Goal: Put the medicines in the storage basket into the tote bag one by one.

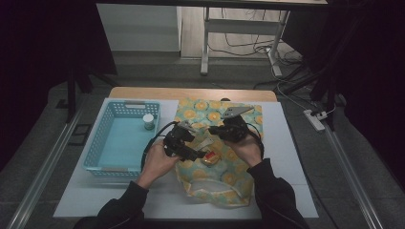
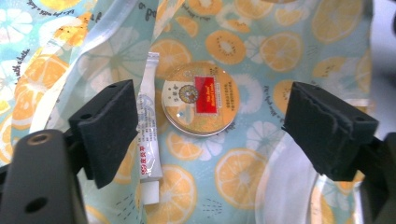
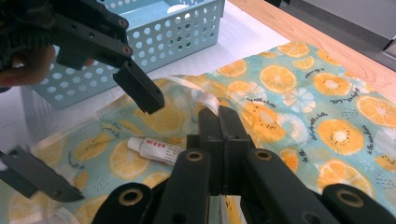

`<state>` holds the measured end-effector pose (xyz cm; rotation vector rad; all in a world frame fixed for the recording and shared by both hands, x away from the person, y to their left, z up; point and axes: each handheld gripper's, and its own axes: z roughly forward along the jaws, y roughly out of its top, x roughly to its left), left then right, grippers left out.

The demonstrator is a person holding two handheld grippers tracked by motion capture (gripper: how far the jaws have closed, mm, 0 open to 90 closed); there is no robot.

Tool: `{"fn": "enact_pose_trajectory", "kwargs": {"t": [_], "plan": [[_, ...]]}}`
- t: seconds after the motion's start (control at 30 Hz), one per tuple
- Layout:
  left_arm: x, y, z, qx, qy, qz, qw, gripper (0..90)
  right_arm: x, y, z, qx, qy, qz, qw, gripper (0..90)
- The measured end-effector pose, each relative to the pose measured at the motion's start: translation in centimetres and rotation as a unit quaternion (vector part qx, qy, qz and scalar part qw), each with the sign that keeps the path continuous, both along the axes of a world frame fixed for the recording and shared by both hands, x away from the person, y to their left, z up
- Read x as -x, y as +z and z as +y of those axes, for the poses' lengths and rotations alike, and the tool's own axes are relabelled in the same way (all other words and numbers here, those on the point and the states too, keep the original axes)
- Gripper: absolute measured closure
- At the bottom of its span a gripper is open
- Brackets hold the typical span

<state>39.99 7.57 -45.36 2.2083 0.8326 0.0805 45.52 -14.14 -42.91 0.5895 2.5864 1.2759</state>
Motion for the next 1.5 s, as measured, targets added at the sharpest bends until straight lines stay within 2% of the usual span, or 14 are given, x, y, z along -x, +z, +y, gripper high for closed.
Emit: {"fn": "enact_pose_trajectory", "kwargs": {"t": [0.37,0.67,0.97,1.07,1.3,1.4,1.5], "plan": [[0.1,0.6,2.2,0.023,0.011,-0.017,0.9995,5.3,0.0,0.0,-0.1,-0.001,0.000,-0.001,1.0000,90.0],[0.0,1.0,4.4,0.016,0.034,-0.030,0.9988,0.0,0.0,0.1,-0.1,-0.001,0.001,-0.001,1.0000,90.0],[-0.4,1.4,7.3,0.010,0.063,-0.040,0.9972,0.0,0.0,0.1,-0.2,-0.001,0.000,0.000,1.0000,90.0],[-0.6,1.4,8.1,0.009,0.071,-0.042,0.9965,0.0,0.0,0.0,-0.2,-0.001,-0.001,0.000,1.0000,90.0],[-1.2,1.3,10.1,0.013,0.100,-0.029,0.9945,0.0,-0.1,0.0,-0.2,-0.001,-0.002,0.001,1.0000,90.0],[-1.4,1.4,10.9,0.014,0.119,-0.033,0.9923,0.0,-0.1,0.1,-0.2,-0.002,-0.002,0.000,1.0000,90.0],[-1.6,1.3,11.7,0.005,0.132,-0.035,0.9906,0.0,-0.1,0.1,-0.2,-0.002,-0.002,0.000,1.0000,90.0]]}}
